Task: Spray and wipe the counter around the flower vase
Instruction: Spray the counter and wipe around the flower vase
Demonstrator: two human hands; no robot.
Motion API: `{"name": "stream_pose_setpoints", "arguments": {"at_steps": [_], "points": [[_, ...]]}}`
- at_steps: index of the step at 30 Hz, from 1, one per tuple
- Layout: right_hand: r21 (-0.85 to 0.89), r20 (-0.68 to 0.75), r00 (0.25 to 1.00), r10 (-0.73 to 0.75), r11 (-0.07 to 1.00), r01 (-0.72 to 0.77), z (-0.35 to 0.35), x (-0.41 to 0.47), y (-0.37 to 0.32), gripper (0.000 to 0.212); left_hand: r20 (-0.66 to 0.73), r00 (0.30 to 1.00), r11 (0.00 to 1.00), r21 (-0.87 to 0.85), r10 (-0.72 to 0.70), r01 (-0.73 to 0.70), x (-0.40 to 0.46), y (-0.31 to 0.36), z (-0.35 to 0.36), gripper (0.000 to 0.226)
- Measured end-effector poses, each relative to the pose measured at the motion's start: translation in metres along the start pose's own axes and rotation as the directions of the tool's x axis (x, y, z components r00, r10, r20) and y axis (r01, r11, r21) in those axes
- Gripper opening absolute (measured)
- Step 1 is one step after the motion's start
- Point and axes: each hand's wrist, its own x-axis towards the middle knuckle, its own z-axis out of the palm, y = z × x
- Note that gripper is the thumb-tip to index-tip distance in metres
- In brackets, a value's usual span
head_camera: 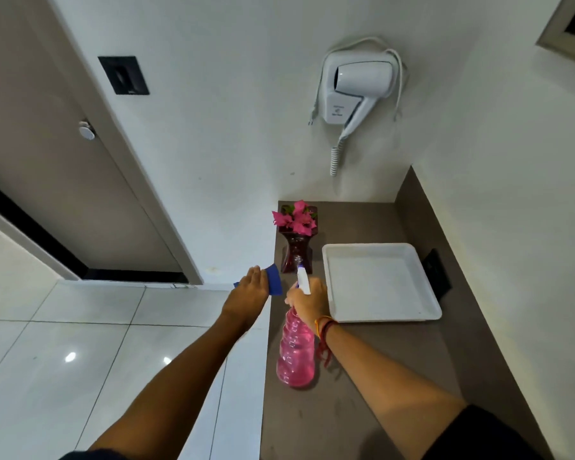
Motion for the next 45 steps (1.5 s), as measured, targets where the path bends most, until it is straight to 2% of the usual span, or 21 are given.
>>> {"name": "stream_pose_setpoints", "arguments": {"at_steps": [4, 8, 13, 15, 17, 20, 23, 30, 35, 37, 39, 41, 42, 43, 45], "points": [[-0.052, -0.006, 0.996, 0.089, 0.995, -0.089, 0.008, 0.003, 0.004, 0.02, 0.026, 1.0, 1.0, 0.023, -0.006, 0.005, -0.009, -0.001, -0.003, 0.062], [-0.119, -0.03, 0.997, 0.073, 0.99, -0.076, 0.005, 0.002, 0.008, 0.02, 0.039, 0.999, 1.0, 0.024, -0.007, 0.006, -0.009, 0.0, -0.005, 0.061], [-0.126, -0.173, 0.983, -0.064, 0.991, 0.042, -0.023, 0.013, -0.01, 0.019, 0.02, 0.999, 0.999, 0.037, 0.036, -0.036, 0.003, 0.008, -0.007, 0.06], [-0.062, -0.235, 0.966, -0.108, 0.993, 0.096, -0.048, 0.027, -0.02, 0.015, -0.001, 0.997, 0.994, 0.072, 0.078, -0.078, 0.01, 0.014, -0.008, 0.063], [0.076, -0.269, 0.952, -0.148, 0.982, 0.174, -0.081, 0.044, -0.025, 0.008, -0.023, 0.99, 0.984, 0.116, 0.142, -0.138, 0.021, 0.025, -0.008, 0.066], [0.169, -0.253, 0.939, -0.234, 0.945, 0.281, -0.125, 0.069, -0.024, 0.025, -0.033, 0.981, 0.977, 0.094, 0.193, -0.189, 0.04, 0.043, -0.007, 0.069], [0.081, -0.189, 0.939, -0.287, 0.949, 0.306, -0.151, 0.091, -0.01, 0.033, -0.048, 0.976, 0.974, 0.086, 0.214, -0.21, 0.056, 0.058, -0.004, 0.068], [0.104, -0.29, 0.946, -0.147, 0.977, 0.184, -0.197, 0.126, 0.046, 0.036, -0.006, 0.97, 0.968, 0.061, 0.245, -0.244, 0.077, 0.068, 0.011, 0.069], [0.107, -0.315, 0.945, -0.093, 0.985, 0.132, -0.208, 0.132, 0.068, 0.038, 0.023, 0.971, 0.967, 0.086, 0.237, -0.238, 0.077, 0.061, 0.014, 0.062], [0.097, -0.319, 0.947, -0.039, 0.993, 0.074, -0.206, 0.127, 0.073, 0.046, 0.047, 0.97, 0.967, 0.075, 0.24, -0.243, 0.075, 0.06, 0.013, 0.063], [0.143, -0.364, 0.928, 0.075, 0.989, -0.024, -0.194, 0.111, 0.076, 0.059, 0.094, 0.977, 0.98, 0.034, 0.192, -0.196, 0.072, 0.059, 0.011, 0.065], [0.152, -0.45, 0.876, 0.175, 0.981, -0.118, -0.171, 0.083, 0.084, 0.071, 0.114, 0.993, 0.994, -0.11, 0.027, -0.014, 0.067, 0.06, 0.01, 0.062], [0.126, -0.48, 0.853, 0.207, 0.978, -0.167, -0.155, 0.068, 0.087, 0.078, 0.119, 0.989, 0.96, -0.256, -0.09, 0.118, 0.064, 0.059, 0.008, 0.055], [0.119, -0.486, 0.838, 0.247, 0.969, -0.217, -0.137, 0.055, 0.088, 0.084, 0.15, 0.969, 0.873, -0.423, -0.197, 0.243, 0.063, 0.058, 0.005, 0.046], [0.219, -0.429, 0.835, 0.343, 0.937, -0.273, -0.105, 0.044, 0.077, 0.086, 0.24, 0.904, 0.62, -0.664, -0.354, 0.419, 0.061, 0.054, 0.002, 0.032]]}}
